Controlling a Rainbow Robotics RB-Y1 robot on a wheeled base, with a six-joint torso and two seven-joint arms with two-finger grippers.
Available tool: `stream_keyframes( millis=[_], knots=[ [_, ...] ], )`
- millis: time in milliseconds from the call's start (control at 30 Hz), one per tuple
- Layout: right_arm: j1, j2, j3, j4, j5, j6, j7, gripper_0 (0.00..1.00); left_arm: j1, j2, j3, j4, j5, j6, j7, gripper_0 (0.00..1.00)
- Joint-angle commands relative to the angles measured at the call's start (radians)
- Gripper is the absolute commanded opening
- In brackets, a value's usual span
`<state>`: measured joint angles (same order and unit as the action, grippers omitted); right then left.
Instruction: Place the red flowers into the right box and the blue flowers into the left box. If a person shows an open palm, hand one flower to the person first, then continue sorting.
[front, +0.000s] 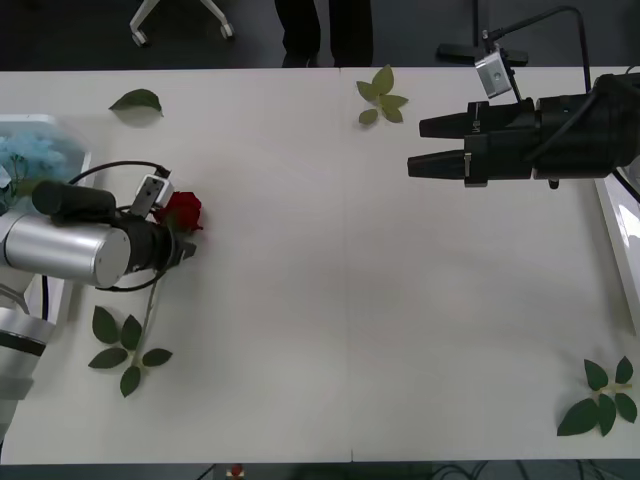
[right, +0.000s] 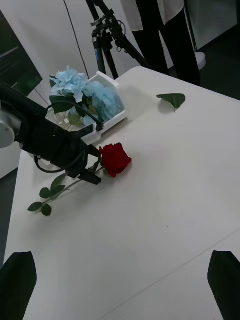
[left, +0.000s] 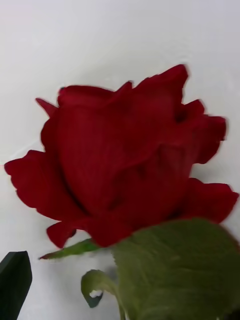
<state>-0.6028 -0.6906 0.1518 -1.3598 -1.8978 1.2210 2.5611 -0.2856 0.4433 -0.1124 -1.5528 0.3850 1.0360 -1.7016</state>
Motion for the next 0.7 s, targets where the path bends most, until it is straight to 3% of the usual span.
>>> stream_keyframes(
  millis=[33, 100, 167, 233, 300, 367, 700],
  knots=[
    [-0.022, -0.003, -0.002, -0.018, -0.009, 0.003, 0.024, 1.0, -0.018, -0.011, 0.002, 0.031, -0.017, -0.043, -0.012, 1.0],
    [-0.022, -0.003, -0.002, -0.018, -0.01, 0.002, 0.024, 1.0, -0.021, -0.021, 0.0, 0.039, -0.025, -0.045, -0.01, 1.0],
    [-0.02, -0.003, 0.0, -0.018, -0.009, 0.002, 0.024, 1.0, -0.023, -0.031, 0.002, 0.039, -0.029, -0.045, -0.009, 0.76],
    [-0.02, -0.003, 0.0, -0.018, -0.009, 0.003, 0.025, 1.0, -0.021, -0.041, 0.0, 0.039, -0.032, -0.045, -0.006, 0.44],
    [-0.02, -0.003, -0.002, -0.018, -0.009, 0.003, 0.027, 1.0, -0.023, -0.044, 0.0, 0.039, -0.034, -0.045, -0.004, 0.34],
    [-0.02, -0.003, -0.002, -0.018, -0.009, 0.003, 0.028, 1.0, -0.021, -0.051, -0.003, 0.039, -0.037, -0.045, -0.001, 0.02],
    [-0.02, -0.003, -0.002, -0.018, -0.009, 0.006, 0.028, 1.0, -0.02, -0.058, -0.024, 0.039, -0.037, -0.045, 0.02, 0.0]
  ],
)
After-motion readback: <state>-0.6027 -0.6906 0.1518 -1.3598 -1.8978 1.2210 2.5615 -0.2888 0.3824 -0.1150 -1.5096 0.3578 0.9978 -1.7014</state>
